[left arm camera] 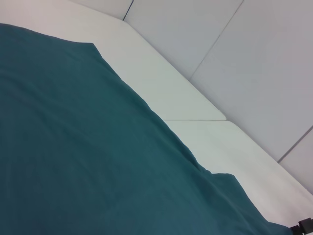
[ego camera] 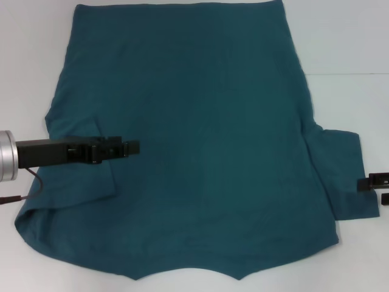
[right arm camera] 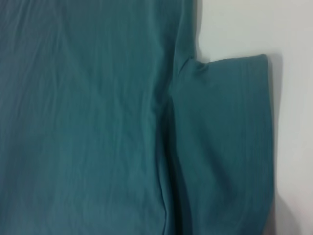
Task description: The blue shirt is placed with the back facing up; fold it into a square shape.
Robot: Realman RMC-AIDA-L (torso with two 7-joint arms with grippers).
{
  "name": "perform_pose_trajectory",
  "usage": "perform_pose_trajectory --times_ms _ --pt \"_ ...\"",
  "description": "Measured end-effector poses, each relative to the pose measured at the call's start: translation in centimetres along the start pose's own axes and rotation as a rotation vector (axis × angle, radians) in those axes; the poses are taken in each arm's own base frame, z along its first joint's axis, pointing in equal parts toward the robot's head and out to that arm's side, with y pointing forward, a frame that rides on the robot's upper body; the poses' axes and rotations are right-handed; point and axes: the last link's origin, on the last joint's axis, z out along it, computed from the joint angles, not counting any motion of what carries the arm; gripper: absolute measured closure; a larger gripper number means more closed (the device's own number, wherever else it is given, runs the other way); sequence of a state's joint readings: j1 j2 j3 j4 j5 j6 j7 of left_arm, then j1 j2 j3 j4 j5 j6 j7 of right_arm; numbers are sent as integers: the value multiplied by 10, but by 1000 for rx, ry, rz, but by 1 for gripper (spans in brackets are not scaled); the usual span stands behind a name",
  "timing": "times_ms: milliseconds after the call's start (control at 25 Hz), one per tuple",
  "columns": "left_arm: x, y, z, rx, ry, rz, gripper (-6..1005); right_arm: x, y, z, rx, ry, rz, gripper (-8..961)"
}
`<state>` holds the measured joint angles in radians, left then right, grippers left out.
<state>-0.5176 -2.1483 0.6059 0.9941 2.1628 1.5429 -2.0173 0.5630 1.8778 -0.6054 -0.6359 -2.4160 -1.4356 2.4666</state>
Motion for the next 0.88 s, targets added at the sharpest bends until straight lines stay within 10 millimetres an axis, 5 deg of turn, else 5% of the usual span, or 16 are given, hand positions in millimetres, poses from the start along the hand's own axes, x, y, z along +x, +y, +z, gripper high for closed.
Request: perform_pose_trajectory --times_ms 880 --pt "3 -2 0 11 26 -2 398 -5 12 15 -26 -15 -3 42"
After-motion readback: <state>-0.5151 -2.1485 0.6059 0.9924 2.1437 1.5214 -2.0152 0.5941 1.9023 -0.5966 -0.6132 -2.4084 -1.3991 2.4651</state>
